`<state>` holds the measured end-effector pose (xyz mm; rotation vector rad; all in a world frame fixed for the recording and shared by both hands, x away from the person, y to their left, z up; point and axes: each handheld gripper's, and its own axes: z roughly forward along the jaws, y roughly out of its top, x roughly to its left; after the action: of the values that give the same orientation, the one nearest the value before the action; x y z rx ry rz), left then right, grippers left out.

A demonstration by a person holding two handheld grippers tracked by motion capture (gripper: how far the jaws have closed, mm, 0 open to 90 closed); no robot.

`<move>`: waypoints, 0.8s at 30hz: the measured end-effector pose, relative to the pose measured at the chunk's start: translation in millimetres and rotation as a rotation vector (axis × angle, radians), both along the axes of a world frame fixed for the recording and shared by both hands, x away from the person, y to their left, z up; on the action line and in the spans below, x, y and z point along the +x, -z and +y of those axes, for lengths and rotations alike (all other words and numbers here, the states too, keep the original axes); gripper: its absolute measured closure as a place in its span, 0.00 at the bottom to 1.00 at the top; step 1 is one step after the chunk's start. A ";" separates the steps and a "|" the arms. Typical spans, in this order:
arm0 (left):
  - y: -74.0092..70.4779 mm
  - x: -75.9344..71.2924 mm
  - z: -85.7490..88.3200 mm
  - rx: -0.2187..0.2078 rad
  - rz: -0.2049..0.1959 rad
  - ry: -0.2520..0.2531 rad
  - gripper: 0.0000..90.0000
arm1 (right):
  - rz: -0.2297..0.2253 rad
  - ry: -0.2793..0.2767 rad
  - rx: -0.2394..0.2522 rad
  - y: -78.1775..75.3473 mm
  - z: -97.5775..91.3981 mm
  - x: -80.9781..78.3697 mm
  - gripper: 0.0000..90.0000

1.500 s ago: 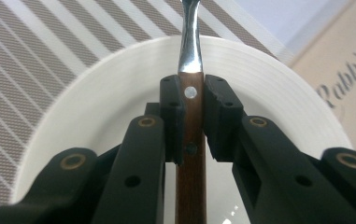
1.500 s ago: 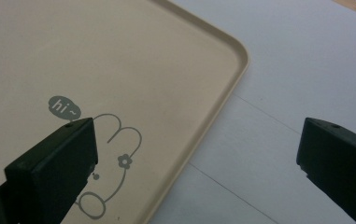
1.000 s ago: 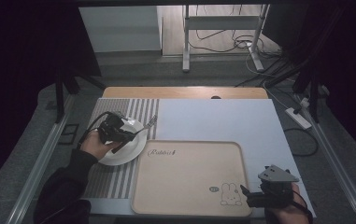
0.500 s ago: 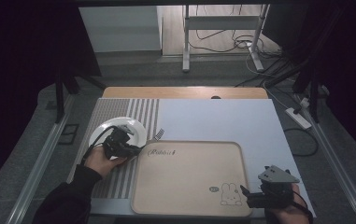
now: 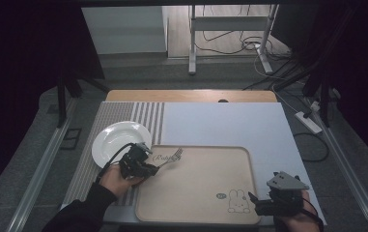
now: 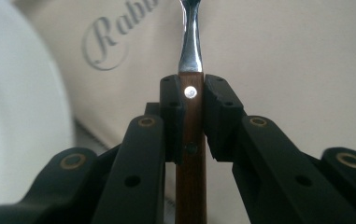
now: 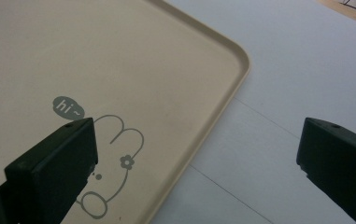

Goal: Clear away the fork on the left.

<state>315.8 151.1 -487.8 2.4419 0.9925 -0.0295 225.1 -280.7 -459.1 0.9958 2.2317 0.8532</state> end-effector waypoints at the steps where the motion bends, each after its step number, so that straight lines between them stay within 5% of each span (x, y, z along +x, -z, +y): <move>1: 1.6 -2.6 -5.2 -0.004 0.003 0.008 0.86 | 0.000 0.000 -0.001 0.0 0.0 0.1 0.00; 17: 18.6 -20.2 -31.4 0.033 0.019 0.033 0.85 | 0.001 -0.007 -0.002 -0.1 0.5 -0.3 0.00; 21: 13.0 -20.9 -30.4 0.011 -0.018 0.034 0.77 | 0.001 -0.008 -0.001 -0.1 0.4 -0.2 0.00; 24: 8.3 -18.6 -31.2 -0.006 -0.037 0.037 0.82 | 0.002 -0.009 -0.004 0.0 0.6 -0.1 0.00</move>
<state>297.2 119.9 -496.0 2.4459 0.9304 -0.0001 225.0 -280.1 -459.1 0.9859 2.2401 0.8522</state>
